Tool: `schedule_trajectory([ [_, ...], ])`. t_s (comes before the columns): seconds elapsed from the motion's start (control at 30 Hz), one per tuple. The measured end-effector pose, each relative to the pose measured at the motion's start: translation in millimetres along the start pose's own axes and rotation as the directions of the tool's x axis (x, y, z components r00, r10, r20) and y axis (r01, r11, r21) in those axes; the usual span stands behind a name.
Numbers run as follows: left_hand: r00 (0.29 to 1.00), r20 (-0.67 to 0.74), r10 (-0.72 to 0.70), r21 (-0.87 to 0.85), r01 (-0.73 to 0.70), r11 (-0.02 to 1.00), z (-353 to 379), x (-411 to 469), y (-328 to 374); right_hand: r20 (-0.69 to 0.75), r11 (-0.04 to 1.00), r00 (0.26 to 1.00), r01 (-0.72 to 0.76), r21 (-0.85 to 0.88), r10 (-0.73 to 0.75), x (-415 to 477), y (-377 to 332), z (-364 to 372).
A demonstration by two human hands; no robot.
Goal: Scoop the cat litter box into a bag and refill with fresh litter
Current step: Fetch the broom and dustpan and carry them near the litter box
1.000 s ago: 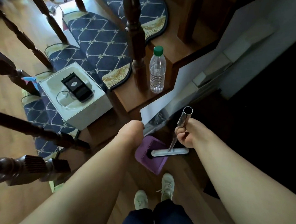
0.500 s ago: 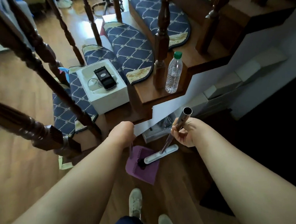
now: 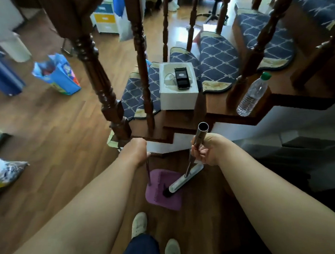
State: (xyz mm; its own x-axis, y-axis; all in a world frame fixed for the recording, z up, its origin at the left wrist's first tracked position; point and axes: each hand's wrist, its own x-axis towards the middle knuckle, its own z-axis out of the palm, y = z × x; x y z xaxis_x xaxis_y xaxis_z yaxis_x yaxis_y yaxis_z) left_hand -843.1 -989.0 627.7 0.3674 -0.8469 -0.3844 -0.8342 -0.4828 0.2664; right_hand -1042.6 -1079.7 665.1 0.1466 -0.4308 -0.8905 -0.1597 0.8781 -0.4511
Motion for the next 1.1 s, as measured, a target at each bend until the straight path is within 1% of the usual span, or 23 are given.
schedule_trajectory([
  [0.1,0.996,-0.025,-0.084,-0.016,0.083,0.996,-2.3,-15.5,-29.1,0.053,0.997,0.998,0.018,-0.069,-0.014,-5.3,2.7,28.0],
  [0.27,0.976,-0.045,-0.212,-0.059,0.209,0.976,-9.9,-42.2,-82.6,0.133,0.977,0.991,0.014,-0.213,0.015,-10.4,11.8,86.6],
  [0.4,0.94,-0.074,-0.333,-0.104,0.325,0.94,-20.8,-70.6,-140.2,0.189,0.921,0.981,0.032,-0.387,0.046,-12.9,25.3,149.8],
  [0.53,0.907,-0.079,-0.415,-0.154,0.4,0.904,-28.7,-96.2,-192.4,0.25,0.864,0.965,0.062,-0.5,0.076,-15.4,41.3,209.1],
  [0.67,0.854,-0.102,-0.51,-0.197,0.485,0.852,-38.2,-128.9,-250.9,0.35,0.846,0.931,0.102,-0.523,0.104,-24.9,68.3,278.3],
  [0.77,0.823,-0.127,-0.553,-0.236,0.517,0.823,-46.4,-154.9,-295.5,0.385,0.8,0.919,0.165,-0.577,0.088,-32.4,91.5,330.7],
  [0.83,0.79,-0.144,-0.595,-0.255,0.552,0.794,-52.5,-175.7,-332.0,0.407,0.774,0.908,0.19,-0.604,0.095,-40.1,110.1,370.8],
  [0.93,0.751,-0.137,-0.646,-0.279,0.597,0.752,-59.9,-200.7,-380.4,0.437,0.753,0.895,0.225,-0.618,0.092,-54.3,132.8,421.9],
  [1.0,0.737,-0.142,-0.661,-0.272,0.613,0.742,-63.8,-214.9,-408.3,0.464,0.744,0.882,0.253,-0.618,0.086,-63.1,145.6,451.4],
  [1.1,0.701,-0.153,-0.696,-0.297,0.639,0.709,-67.9,-240.1,-455.5,0.482,0.697,0.869,0.274,-0.662,0.116,-76.7,169.2,500.1],
])
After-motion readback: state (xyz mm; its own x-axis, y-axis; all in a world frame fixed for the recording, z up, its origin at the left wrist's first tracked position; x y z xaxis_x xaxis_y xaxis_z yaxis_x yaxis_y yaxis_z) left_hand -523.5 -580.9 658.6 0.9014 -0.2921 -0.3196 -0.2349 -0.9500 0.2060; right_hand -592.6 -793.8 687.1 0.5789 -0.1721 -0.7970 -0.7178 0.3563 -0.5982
